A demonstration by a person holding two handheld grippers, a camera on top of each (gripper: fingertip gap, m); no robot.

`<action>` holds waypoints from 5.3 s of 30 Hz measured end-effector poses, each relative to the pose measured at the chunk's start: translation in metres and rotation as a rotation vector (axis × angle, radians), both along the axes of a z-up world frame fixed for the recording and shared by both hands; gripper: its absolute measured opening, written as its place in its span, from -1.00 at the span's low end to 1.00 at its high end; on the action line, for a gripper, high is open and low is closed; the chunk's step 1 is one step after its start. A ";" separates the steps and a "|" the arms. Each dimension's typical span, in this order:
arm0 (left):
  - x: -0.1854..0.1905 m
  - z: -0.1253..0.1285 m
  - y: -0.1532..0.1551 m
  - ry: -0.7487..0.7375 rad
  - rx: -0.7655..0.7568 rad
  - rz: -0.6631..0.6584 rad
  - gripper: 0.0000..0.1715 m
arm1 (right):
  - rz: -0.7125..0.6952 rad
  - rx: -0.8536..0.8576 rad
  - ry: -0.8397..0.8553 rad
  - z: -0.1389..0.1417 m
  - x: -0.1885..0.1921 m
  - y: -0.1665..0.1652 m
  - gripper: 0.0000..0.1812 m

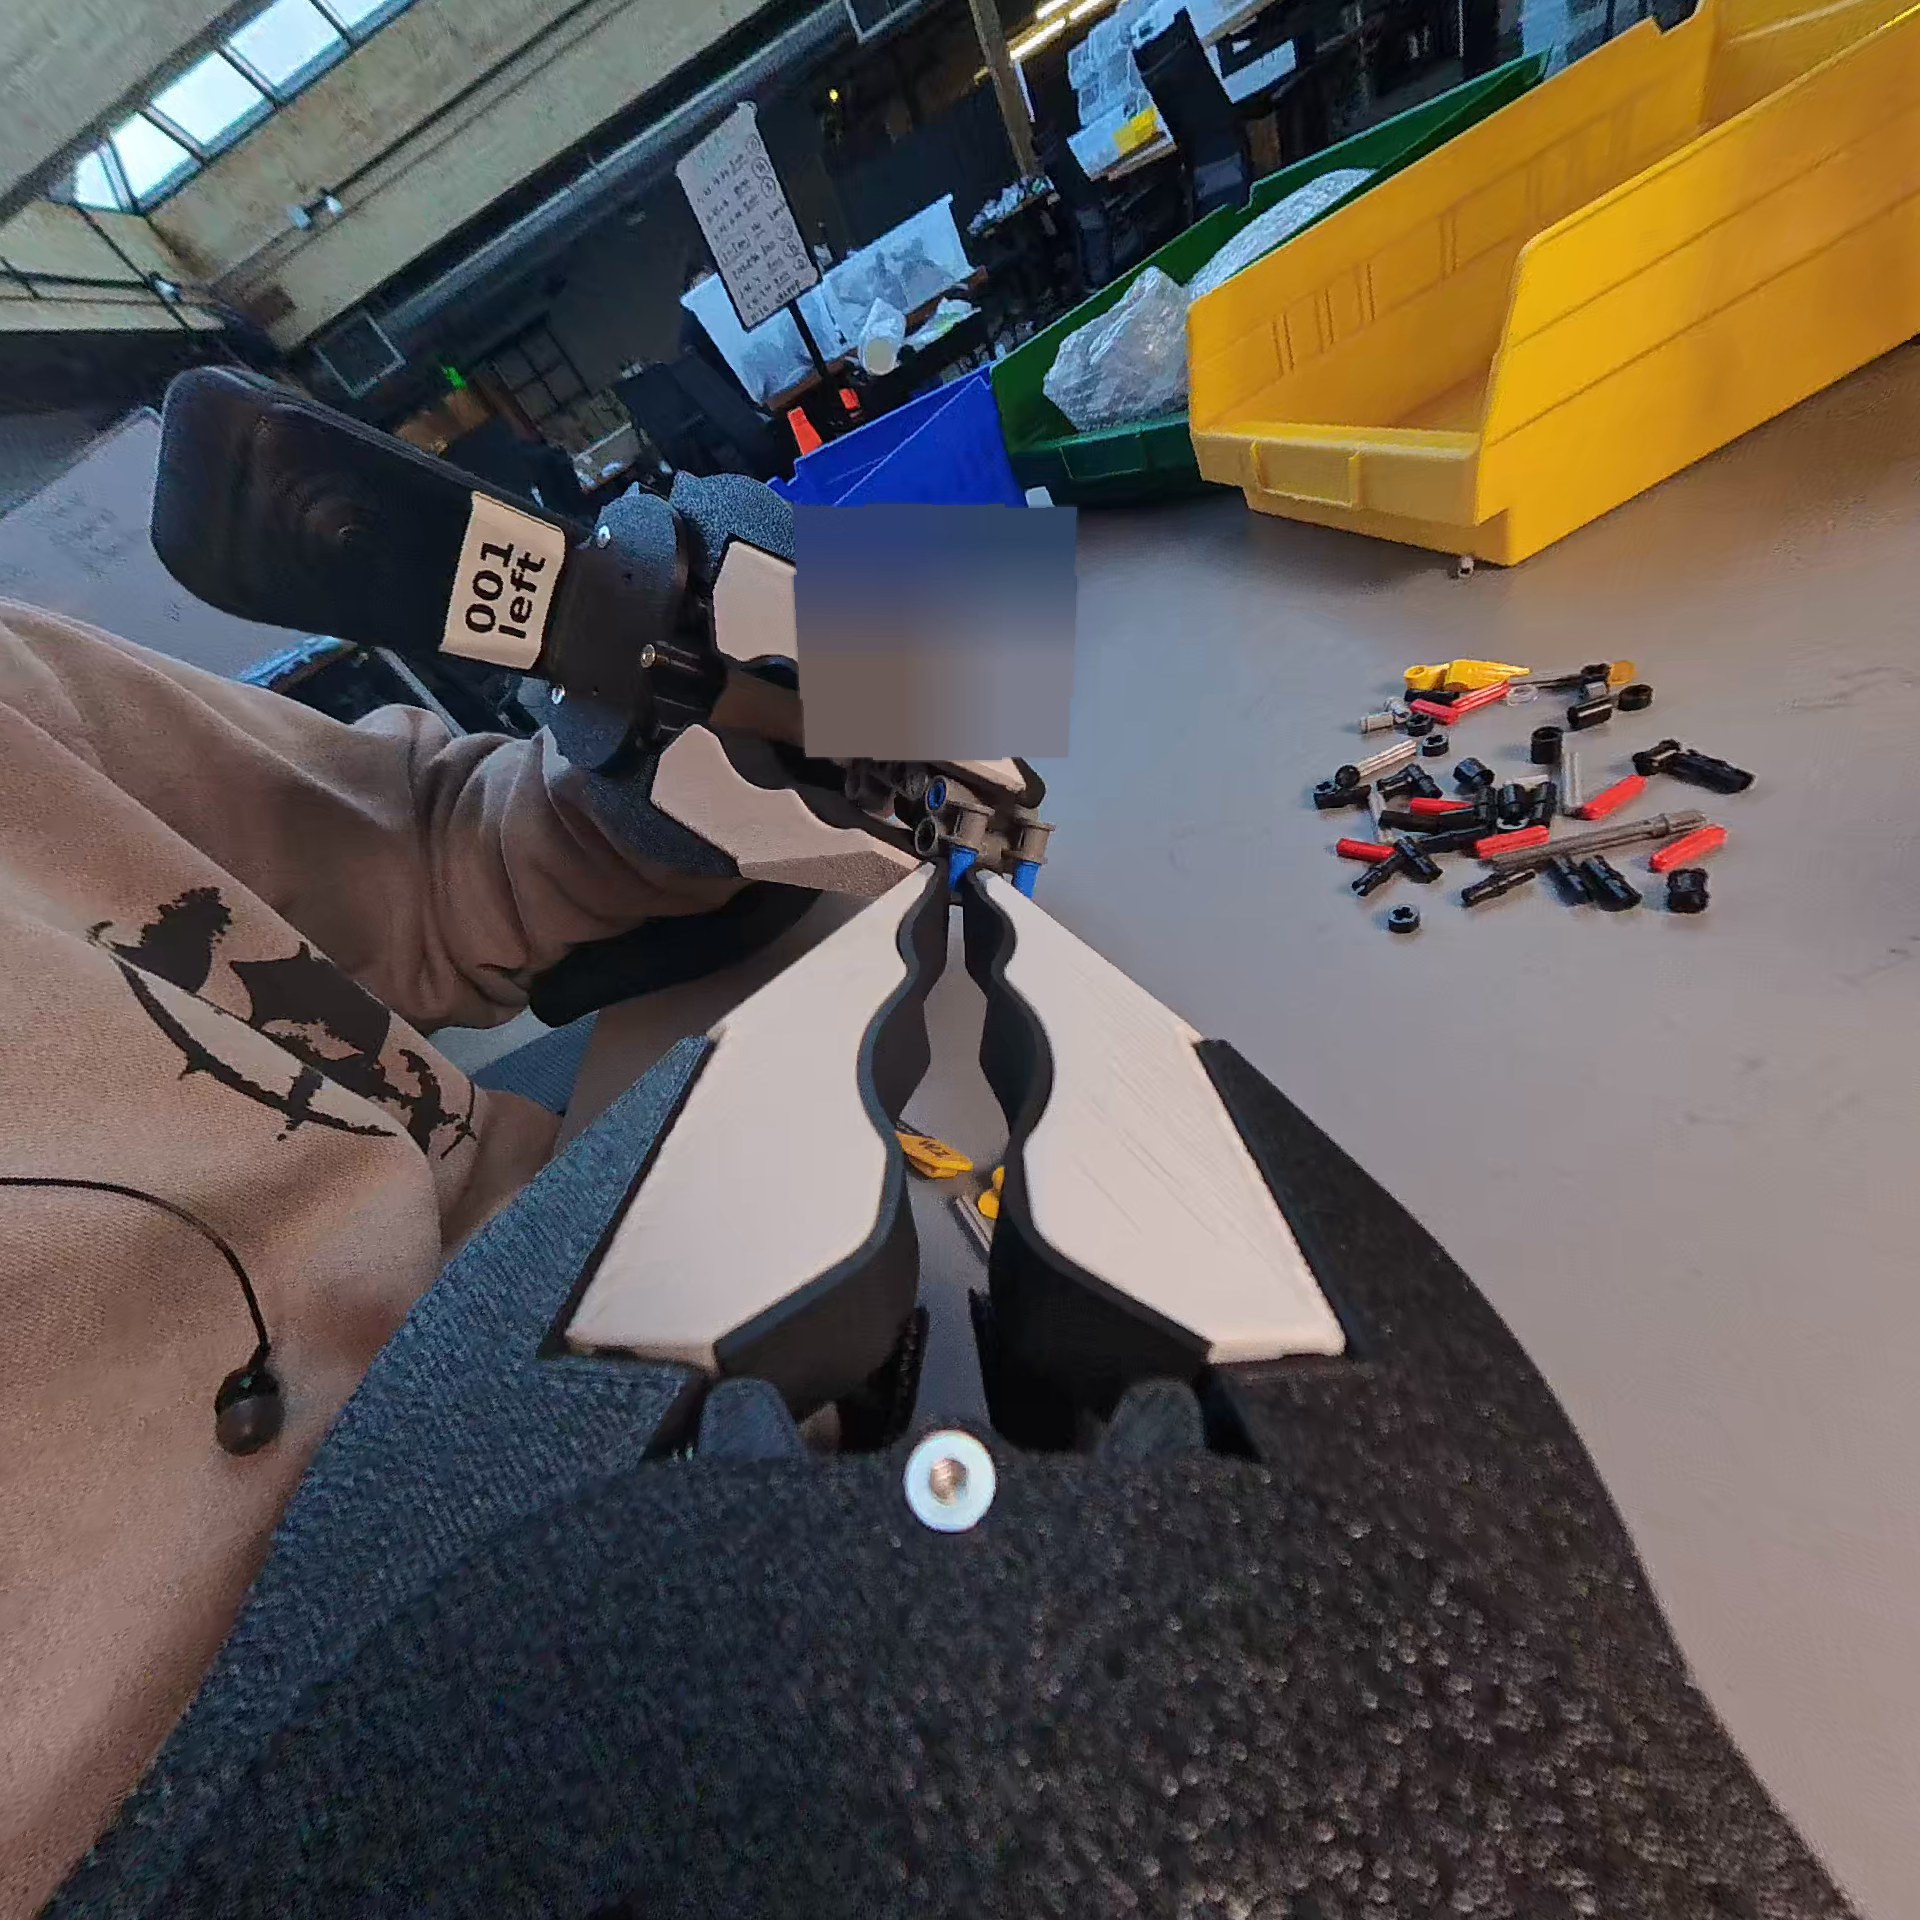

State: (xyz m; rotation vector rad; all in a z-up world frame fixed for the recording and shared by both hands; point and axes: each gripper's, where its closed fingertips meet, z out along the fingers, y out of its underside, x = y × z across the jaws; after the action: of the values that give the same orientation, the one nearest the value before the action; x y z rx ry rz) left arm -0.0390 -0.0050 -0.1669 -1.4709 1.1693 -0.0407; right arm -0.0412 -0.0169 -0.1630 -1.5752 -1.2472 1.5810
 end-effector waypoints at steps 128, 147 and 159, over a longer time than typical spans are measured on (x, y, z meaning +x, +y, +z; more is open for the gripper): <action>-0.004 0.061 -0.024 -0.782 -0.473 -0.305 -0.69 | -1.041 0.488 -0.363 0.115 0.242 0.294 -0.97; 0.007 0.060 -0.036 -0.754 -0.431 -0.389 -0.70 | -0.159 0.346 0.129 0.104 0.058 0.057 -0.76; 0.017 0.053 -0.045 -0.668 -0.398 -0.421 -0.70 | 0.034 0.186 0.211 0.061 -0.002 -0.022 -0.90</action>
State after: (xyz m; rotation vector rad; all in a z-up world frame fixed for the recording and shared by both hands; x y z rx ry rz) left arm -0.0224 -0.0500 -0.1136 -1.3533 0.9128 -1.0254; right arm -0.0430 -0.0388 -0.1015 -1.2440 -1.2697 1.5584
